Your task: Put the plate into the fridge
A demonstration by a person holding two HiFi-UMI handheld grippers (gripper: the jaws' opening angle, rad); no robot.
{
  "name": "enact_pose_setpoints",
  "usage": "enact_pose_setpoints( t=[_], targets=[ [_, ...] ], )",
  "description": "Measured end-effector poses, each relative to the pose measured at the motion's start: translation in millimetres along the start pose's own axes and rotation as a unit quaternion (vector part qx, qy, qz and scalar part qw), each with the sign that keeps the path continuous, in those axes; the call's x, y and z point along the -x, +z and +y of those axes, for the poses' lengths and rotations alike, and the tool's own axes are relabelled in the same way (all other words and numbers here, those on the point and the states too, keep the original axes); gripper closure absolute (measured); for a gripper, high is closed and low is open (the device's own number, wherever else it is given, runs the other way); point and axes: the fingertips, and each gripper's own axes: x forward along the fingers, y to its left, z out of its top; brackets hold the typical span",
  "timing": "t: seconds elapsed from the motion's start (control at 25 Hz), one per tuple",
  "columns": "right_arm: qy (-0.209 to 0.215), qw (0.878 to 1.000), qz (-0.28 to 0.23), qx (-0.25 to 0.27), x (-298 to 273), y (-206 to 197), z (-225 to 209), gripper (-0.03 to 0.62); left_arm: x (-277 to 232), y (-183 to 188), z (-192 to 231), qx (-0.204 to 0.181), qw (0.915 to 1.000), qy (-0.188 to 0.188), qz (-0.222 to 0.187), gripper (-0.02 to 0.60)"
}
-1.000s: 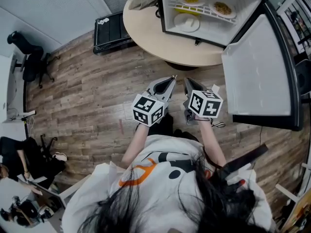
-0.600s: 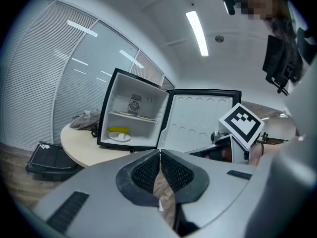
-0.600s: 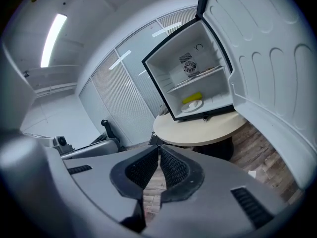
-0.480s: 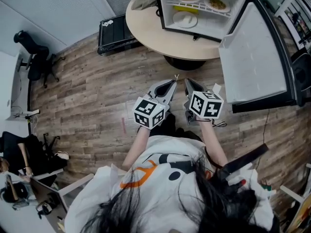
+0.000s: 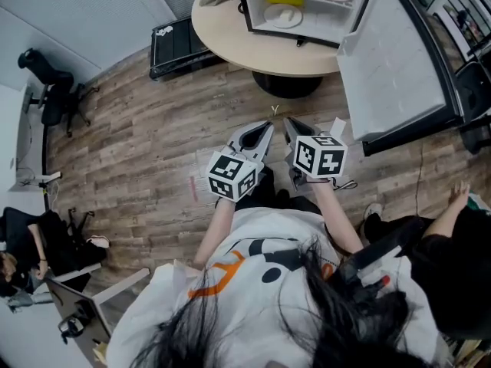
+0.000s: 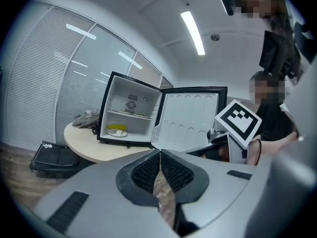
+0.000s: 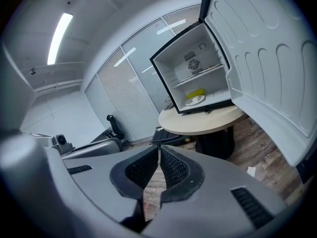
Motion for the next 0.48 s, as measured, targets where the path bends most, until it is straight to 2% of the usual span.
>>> enact_pose_setpoints(
  t=[0.48],
  targets=[
    [0.002, 1.0, -0.006, 0.002, 11, -2, 2, 0.566, 8, -1, -14, -0.011, 0.9999, -0.007, -0.003, 0.571]
  ],
)
